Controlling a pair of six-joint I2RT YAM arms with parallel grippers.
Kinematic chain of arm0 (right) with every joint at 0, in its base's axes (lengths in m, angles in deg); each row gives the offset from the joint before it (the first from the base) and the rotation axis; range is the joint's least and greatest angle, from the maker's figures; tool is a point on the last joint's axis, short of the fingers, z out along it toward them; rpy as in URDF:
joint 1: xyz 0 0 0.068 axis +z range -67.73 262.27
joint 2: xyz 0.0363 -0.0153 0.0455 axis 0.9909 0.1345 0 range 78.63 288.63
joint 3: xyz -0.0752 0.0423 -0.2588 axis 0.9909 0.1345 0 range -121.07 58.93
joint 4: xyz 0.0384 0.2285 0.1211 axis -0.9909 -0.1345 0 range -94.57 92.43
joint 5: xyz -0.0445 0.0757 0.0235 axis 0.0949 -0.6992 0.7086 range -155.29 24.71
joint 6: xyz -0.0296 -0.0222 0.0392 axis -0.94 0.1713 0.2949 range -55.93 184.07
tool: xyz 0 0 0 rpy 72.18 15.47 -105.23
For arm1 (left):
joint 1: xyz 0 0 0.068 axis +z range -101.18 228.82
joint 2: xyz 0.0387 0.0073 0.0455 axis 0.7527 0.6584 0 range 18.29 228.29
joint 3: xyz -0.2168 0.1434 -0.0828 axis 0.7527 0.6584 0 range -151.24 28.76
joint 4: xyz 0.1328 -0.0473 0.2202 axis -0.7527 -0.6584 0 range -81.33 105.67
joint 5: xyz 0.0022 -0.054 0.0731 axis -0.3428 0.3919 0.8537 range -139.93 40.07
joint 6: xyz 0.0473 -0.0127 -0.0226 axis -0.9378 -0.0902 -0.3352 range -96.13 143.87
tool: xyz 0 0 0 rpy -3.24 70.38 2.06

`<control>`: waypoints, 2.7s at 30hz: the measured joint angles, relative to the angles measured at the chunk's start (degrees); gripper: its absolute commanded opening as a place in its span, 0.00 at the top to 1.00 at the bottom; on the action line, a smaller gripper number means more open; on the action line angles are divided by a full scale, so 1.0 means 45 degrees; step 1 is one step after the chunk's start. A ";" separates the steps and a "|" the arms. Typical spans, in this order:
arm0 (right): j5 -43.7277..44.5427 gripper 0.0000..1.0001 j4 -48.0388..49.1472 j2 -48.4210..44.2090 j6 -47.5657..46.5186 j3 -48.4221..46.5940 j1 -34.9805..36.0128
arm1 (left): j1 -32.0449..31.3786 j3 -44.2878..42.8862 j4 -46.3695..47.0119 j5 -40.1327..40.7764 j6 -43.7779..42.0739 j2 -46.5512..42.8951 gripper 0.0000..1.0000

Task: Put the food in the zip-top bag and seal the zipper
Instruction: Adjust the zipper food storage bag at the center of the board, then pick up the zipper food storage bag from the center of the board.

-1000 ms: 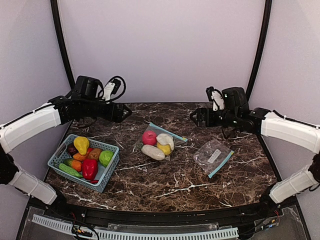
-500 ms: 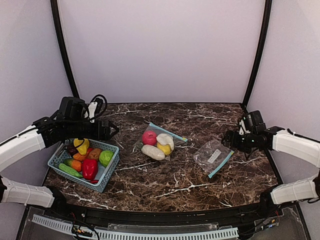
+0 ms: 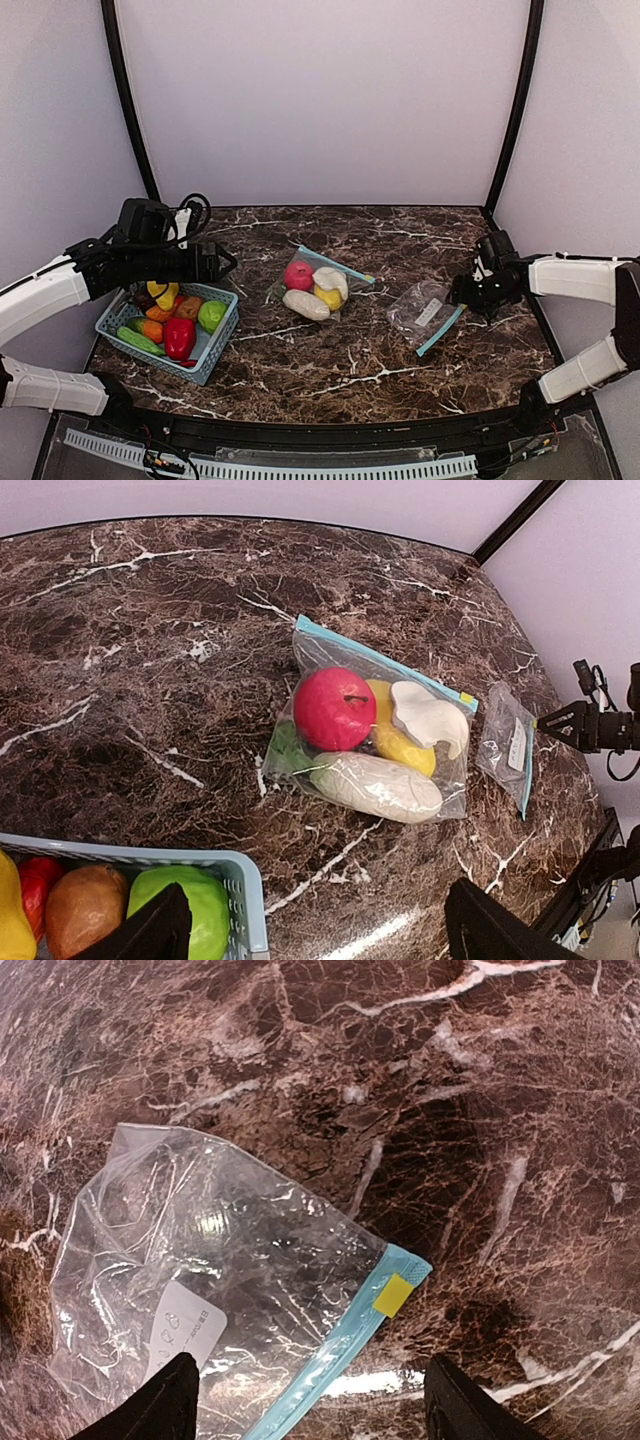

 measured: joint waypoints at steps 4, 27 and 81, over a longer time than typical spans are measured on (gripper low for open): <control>0.0151 0.31 0.0238 0.0437 0.0019 -0.0005 0.0000 | 0.0000 0.0136 0.0024 0.0000 0.0087 -0.0107 0.12; 0.0631 0.58 0.1054 0.2535 -0.0355 -0.0792 -0.0015 | 0.0000 0.0277 -0.0053 0.0029 0.0126 -0.0529 0.11; -0.0865 0.49 0.0379 0.1666 -0.0636 -0.1506 0.7203 | 0.0000 0.0670 0.0432 -0.0447 0.0889 -0.0797 0.13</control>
